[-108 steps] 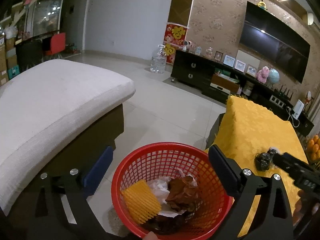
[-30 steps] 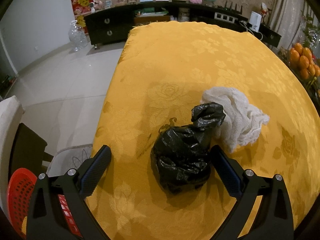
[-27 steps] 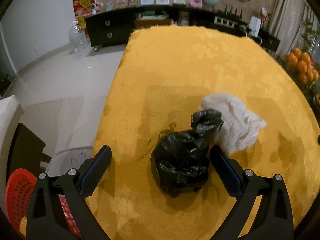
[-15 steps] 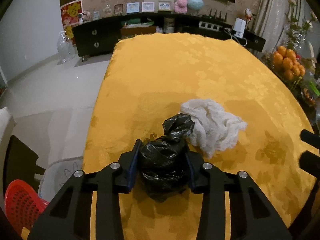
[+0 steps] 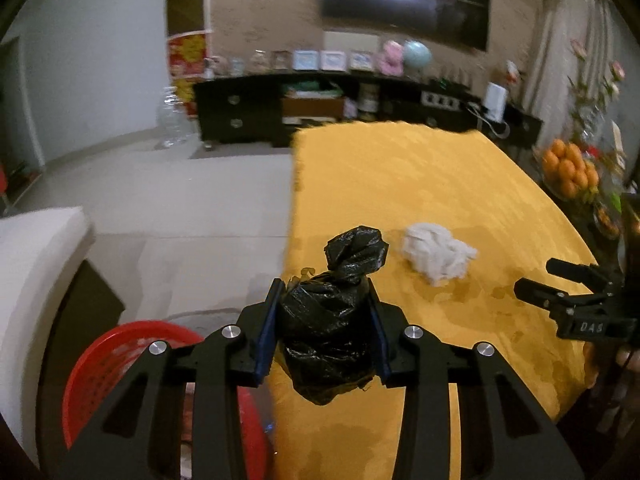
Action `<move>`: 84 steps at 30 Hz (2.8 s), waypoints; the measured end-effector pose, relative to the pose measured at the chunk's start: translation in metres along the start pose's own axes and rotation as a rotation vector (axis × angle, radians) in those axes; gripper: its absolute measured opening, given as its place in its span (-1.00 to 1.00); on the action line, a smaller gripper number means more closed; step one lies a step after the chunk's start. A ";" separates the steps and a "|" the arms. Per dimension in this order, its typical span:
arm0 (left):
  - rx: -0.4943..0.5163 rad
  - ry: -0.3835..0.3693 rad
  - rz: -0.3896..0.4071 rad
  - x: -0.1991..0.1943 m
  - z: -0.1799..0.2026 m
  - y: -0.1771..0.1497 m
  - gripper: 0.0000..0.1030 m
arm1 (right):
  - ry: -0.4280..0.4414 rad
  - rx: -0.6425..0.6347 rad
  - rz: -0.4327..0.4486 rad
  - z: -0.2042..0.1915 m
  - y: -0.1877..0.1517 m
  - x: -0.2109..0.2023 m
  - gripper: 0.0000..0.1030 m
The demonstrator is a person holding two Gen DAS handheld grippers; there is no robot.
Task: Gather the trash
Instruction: 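Grasp the black plastic bag with the left tool while the right tool grasps the white mesh cloth, then carry the black bag and mesh cloth over the red wastebasket with both tools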
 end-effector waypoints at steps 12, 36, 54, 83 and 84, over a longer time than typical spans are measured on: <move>-0.047 0.017 -0.011 0.011 -0.022 -0.007 -0.29 | 0.040 -0.100 -0.019 -0.048 0.046 0.053 0.86; -0.014 0.091 -0.039 0.031 -0.024 -0.018 -0.29 | 0.069 -0.139 -0.067 -0.063 0.041 0.076 -0.08; -0.066 0.146 0.030 -0.024 -0.045 -0.025 -0.29 | 0.021 -0.137 0.041 -0.075 0.019 0.000 -0.08; -0.248 0.289 0.109 -0.120 -0.113 -0.056 -0.29 | 0.071 -0.201 0.128 -0.136 -0.004 -0.082 -0.08; -0.252 0.291 0.108 -0.120 -0.115 -0.057 -0.29 | 0.074 -0.201 0.127 -0.137 -0.003 -0.082 -0.08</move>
Point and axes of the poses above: each gripper's, at about its wrist camera, not at the fingertips, and x roughly the way its jaws point, z to its right, y to its top, the point moved 6 cm from there along x, roughly the way its jaws point, and after that the axes turned 1 degree about -z, right-handed, at the moved point
